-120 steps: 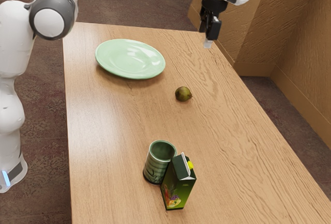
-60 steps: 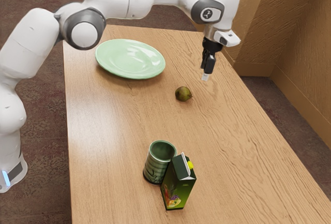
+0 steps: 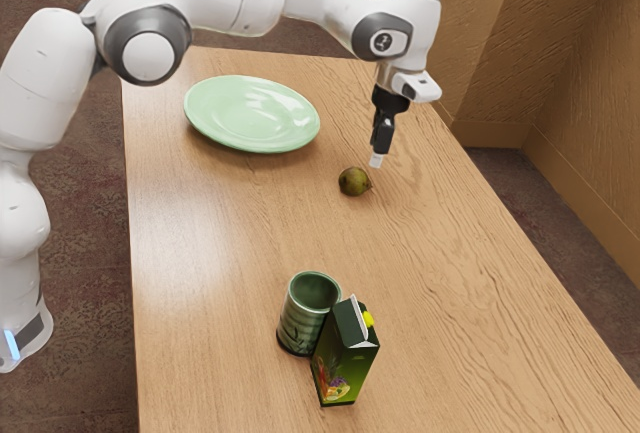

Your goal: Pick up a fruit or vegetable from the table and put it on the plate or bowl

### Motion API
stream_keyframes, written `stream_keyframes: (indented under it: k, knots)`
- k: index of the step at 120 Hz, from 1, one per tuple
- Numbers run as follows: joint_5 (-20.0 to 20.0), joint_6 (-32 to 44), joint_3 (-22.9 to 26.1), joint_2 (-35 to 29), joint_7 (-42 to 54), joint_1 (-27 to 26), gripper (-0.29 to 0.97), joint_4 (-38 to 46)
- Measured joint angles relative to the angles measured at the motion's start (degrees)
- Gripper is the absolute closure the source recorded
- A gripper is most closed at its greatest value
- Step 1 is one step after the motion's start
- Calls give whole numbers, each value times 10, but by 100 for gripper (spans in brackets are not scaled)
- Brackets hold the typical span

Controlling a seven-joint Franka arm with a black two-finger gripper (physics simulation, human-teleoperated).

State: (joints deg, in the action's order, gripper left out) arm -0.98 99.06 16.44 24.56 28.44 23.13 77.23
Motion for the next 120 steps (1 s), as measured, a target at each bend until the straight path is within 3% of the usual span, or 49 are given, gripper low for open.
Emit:
stream_keyframes:
  k: [31,120]
  knots:
    - [12,44,-8,-49,-15,0,0,96]
    - [6,121,-21,-36,-35,-8,0,142]
